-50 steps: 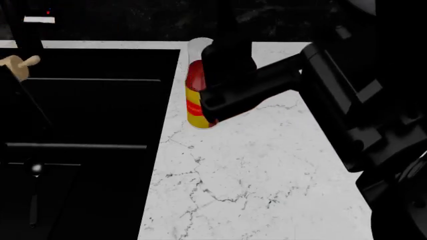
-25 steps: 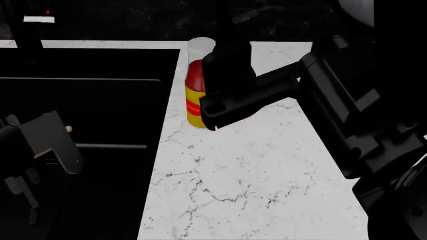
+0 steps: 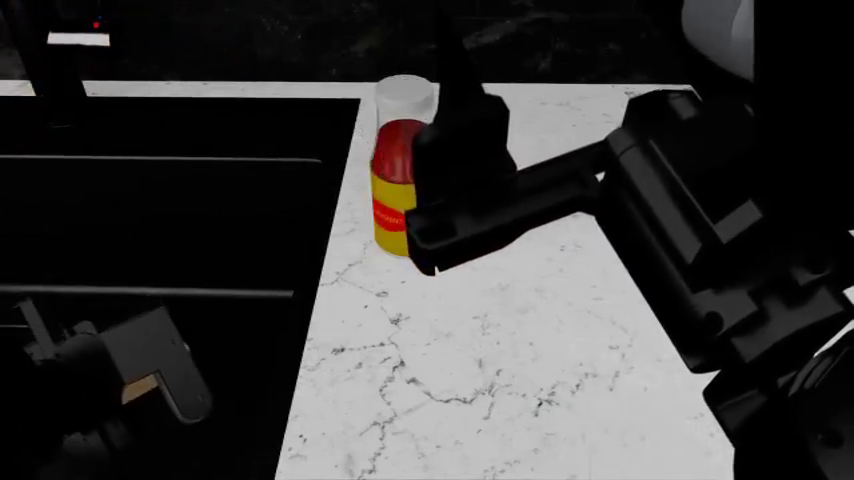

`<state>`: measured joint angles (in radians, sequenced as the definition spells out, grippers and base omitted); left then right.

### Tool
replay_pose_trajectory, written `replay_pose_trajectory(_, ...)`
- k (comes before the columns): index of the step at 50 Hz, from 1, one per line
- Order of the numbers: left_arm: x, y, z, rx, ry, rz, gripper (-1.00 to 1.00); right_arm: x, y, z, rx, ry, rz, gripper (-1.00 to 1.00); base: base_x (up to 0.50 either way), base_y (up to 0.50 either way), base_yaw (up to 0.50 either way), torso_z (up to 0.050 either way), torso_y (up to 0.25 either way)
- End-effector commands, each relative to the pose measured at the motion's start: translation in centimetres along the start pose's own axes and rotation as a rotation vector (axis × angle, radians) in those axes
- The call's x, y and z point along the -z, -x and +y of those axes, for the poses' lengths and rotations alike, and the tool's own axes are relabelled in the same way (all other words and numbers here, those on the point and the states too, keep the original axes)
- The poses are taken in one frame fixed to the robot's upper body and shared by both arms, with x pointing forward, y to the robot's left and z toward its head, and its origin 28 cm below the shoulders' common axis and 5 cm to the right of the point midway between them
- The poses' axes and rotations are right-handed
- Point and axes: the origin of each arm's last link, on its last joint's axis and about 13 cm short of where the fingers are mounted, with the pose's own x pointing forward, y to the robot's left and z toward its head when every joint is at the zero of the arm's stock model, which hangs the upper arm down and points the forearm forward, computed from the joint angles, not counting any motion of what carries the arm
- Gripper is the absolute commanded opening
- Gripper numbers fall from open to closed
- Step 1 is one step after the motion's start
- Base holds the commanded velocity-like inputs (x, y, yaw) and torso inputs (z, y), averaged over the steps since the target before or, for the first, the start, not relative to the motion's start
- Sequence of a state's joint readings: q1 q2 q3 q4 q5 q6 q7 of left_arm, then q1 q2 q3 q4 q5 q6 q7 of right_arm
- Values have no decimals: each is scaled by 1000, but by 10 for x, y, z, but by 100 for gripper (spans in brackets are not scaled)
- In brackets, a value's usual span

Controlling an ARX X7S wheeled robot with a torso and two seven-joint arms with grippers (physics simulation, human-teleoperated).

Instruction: Pick the rolling pin from the counter and place it in the sink

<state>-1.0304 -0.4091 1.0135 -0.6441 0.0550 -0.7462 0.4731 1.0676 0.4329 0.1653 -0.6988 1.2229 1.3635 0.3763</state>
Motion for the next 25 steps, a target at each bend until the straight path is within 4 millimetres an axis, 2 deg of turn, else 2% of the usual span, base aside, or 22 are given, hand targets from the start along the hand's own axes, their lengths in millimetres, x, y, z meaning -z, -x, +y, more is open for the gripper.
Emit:
replay_pose_trajectory(1,2,-8,-7,14,14,-1,-100,2,1,0,0,-11,0,100,0,0,0,0,0)
replay_pose_trajectory(8,2,-8,-6,12,7,-13,-100,0,1,1,1,-6,-1,100,0,0,0,0,0)
replay_pose_trajectory(9,2,-8,-5,13,10,-12,100,0,1,1,3,-5,0,100,0,0,0,0,0)
replay_pose_trajectory(21,-3,5,7,-45,69,-57,100,0,1,0,7,-6,-1,100,0,0,0,0,1)
replay_pose_trajectory(25,-6,24,20,-96,124,-135,100,0,2,0,6,-7,-1,100,0,0,1,0,0)
